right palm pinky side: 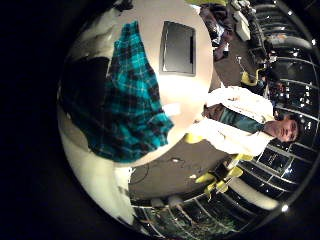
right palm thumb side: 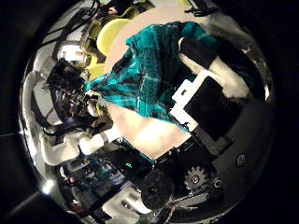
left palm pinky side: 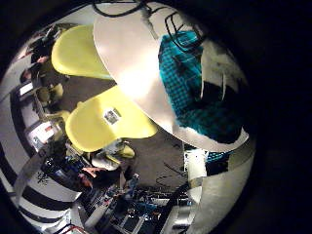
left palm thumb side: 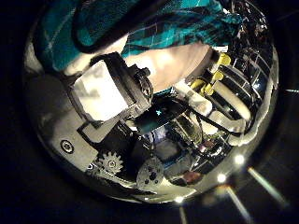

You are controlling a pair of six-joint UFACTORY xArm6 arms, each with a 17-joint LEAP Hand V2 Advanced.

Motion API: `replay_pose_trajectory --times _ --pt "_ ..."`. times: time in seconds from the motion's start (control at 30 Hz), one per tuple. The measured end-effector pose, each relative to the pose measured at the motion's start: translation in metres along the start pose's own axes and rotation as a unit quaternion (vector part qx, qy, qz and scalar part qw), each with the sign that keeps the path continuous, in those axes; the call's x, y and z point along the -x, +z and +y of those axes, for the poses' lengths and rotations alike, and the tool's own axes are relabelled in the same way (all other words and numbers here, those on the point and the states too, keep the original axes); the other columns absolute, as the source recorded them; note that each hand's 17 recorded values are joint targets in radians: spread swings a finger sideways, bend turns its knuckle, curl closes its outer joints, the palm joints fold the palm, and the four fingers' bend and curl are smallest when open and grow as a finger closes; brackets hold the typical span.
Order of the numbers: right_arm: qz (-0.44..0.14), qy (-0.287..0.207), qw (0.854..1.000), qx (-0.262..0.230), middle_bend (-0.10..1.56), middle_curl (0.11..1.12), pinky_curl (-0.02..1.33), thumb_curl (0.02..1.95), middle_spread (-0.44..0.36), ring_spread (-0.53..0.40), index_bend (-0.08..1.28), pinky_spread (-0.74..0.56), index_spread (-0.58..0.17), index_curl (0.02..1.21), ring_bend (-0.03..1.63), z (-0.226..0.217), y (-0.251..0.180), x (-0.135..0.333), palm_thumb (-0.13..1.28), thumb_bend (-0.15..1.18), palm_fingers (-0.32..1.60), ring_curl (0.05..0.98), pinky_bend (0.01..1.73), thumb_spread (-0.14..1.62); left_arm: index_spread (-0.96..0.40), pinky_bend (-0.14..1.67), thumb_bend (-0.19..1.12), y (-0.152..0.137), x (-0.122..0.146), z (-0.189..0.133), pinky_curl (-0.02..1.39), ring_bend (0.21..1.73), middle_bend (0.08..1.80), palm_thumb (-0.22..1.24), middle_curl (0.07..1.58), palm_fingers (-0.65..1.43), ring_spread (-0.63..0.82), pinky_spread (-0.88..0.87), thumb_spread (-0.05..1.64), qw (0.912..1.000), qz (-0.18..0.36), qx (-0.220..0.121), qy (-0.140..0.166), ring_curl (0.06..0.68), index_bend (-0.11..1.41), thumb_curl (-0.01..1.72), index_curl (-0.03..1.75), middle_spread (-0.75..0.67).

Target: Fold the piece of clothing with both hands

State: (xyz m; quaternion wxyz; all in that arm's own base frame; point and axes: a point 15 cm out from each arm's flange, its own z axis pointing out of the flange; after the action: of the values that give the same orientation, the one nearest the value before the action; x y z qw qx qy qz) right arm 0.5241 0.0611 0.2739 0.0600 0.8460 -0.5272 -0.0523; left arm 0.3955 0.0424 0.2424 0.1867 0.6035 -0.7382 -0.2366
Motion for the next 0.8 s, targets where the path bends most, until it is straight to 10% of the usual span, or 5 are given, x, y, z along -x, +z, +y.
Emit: replay_pose_trajectory --times 0.17,0.37,0.53,0.8 --pt "0.011 0.019 0.999 -0.028 1.25 0.90 1.01 0.67 -0.188 -0.250 1.00 -0.21 -0.309 0.91 1.38 -0.044 0.029 -0.011 0.82 -0.04 0.87 0.785 1.22 1.17 -0.71 0.80 -0.01 0.009 0.024 -0.036 0.70 1.13 0.85 0.56 0.91 0.93 -0.53 -0.73 1.25 0.9994 0.028 0.007 -0.018 0.524 0.18 0.25 1.14 -0.62" --pt "0.033 0.054 0.990 -0.126 0.95 0.76 0.88 0.57 -0.265 -0.274 0.53 -0.34 -0.374 0.76 1.35 -0.100 0.035 -0.046 0.75 -0.02 0.34 0.703 1.09 1.23 -0.67 0.79 -0.03 0.014 0.051 -0.069 0.73 1.12 0.85 0.52 0.92 0.77 -0.52 -0.72 1.21 0.9967 0.071 0.004 -0.041 0.531 0.15 0.25 1.13 -0.61" --pt "0.046 0.093 0.977 -0.184 0.72 0.63 0.82 0.52 -0.272 -0.236 0.43 -0.16 -0.430 0.63 1.20 -0.102 0.004 -0.089 0.72 -0.02 0.10 0.612 0.96 1.24 -0.55 0.83 -0.03 0.010 0.058 -0.081 0.78 1.12 0.70 0.48 0.90 0.40 -0.48 -0.68 1.16 0.9933 0.098 -0.031 -0.054 0.541 0.10 0.26 1.05 -0.53" --pt "0.056 0.128 0.969 -0.202 0.64 0.54 0.74 0.44 -0.294 -0.197 0.36 0.05 -0.450 0.53 1.10 -0.051 -0.053 -0.131 0.63 -0.04 0.22 0.520 0.83 1.23 -0.22 0.71 -0.04 -0.019 0.057 -0.067 0.78 1.02 0.28 0.35 0.70 -0.05 -0.19 -0.38 1.10 0.9859 0.142 -0.080 -0.039 0.497 0.16 0.25 0.81 -0.09"
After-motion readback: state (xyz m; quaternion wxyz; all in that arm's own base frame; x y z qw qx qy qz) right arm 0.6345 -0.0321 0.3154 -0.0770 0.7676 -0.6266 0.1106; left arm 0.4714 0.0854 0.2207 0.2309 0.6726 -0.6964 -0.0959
